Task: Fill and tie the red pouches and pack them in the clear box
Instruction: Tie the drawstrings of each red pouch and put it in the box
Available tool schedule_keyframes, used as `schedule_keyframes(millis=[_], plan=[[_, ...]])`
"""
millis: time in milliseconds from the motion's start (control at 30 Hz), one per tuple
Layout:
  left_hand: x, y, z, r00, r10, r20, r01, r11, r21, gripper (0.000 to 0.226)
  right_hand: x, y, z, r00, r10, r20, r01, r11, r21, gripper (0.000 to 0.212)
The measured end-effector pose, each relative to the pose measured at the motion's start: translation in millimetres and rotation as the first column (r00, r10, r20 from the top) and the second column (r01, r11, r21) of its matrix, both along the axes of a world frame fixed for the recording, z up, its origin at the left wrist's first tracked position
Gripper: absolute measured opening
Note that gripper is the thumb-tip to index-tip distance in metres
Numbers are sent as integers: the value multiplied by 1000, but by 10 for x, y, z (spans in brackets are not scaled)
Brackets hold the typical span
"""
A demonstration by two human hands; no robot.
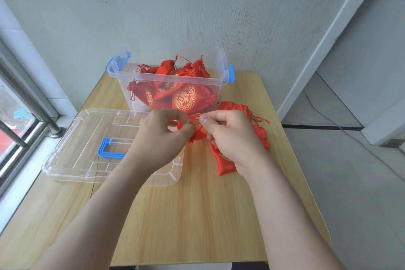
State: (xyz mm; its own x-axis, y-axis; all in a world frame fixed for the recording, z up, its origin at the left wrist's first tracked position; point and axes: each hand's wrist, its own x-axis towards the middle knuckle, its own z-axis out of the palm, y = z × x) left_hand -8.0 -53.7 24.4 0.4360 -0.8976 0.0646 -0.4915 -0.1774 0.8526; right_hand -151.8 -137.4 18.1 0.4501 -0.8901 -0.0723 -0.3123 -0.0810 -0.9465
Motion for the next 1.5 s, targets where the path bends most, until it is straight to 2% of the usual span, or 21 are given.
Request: schedule_keyframes(millis=[167, 233, 333, 400, 467, 600, 700, 800, 867, 933, 1033, 1133, 1200, 1300, 1367, 1500], plan=[[11, -30, 13, 981, 107, -160, -106, 994, 14, 37, 1, -10, -32, 1000, 24, -15, -25, 997, -73, 10], [10, -33, 22, 972, 168, -166, -161, 985, 55, 43, 11, -5, -58, 997, 35, -71, -46, 987, -156, 11], [45, -7, 4, 945, 291, -147, -271, 952, 142, 37, 9, -6, -113, 971, -26, -237, -43, 959, -282, 11], [130, -9, -73, 933, 360, -18, -352, 920, 171, 36, -6, -15, -159, 929, -95, -358, -30, 944, -328, 14], [214, 8, -145, 904, 398, 156, -423, 884, 197, 26, -23, -14, -169, 869, -144, -473, -28, 941, -336, 17], [225, 54, -220, 855, 373, 360, -481, 829, 284, 29, -27, 47, -115, 760, -165, -628, -73, 939, -336, 15], [221, 55, -279, 863, 308, 401, -454, 820, 348, 25, 7, 80, -111, 724, -142, -675, -137, 929, -343, 14], [207, 42, -283, 869, 153, 471, -362, 845, 394, 12, 25, 124, -58, 703, -90, -705, -183, 936, -302, 12], [192, 36, -279, 852, 7, 523, -276, 855, 438, 33, 20, 149, -8, 726, -38, -687, -199, 944, -262, 19], [161, 51, -228, 873, -79, 482, -172, 874, 455, 48, 19, 167, 33, 760, 15, -649, -197, 958, -210, 28], [124, 68, -197, 886, -177, 429, -43, 889, 456, 37, 20, 162, 19, 770, 54, -636, -206, 964, -166, 35], [113, 86, -224, 874, -191, 447, -22, 903, 429, 25, 30, 160, -44, 757, 53, -652, -242, 949, -204, 38], [101, 86, -236, 857, -213, 469, 4, 913, 408, 21, 40, 171, -90, 740, 48, -671, -275, 932, -237, 30], [96, 79, -269, 829, -241, 505, 15, 912, 410, 29, 44, 172, -139, 673, 19, -739, -328, 903, -276, 19], [78, 62, -284, 815, -237, 529, 8, 917, 399, 35, 31, 158, -151, 650, -9, -760, -341, 890, -303, 20], [-23, 33, -323, 768, -263, 584, 36, 928, 371, 34, 14, 118, -193, 664, -35, -747, -318, 890, -325, 19]])
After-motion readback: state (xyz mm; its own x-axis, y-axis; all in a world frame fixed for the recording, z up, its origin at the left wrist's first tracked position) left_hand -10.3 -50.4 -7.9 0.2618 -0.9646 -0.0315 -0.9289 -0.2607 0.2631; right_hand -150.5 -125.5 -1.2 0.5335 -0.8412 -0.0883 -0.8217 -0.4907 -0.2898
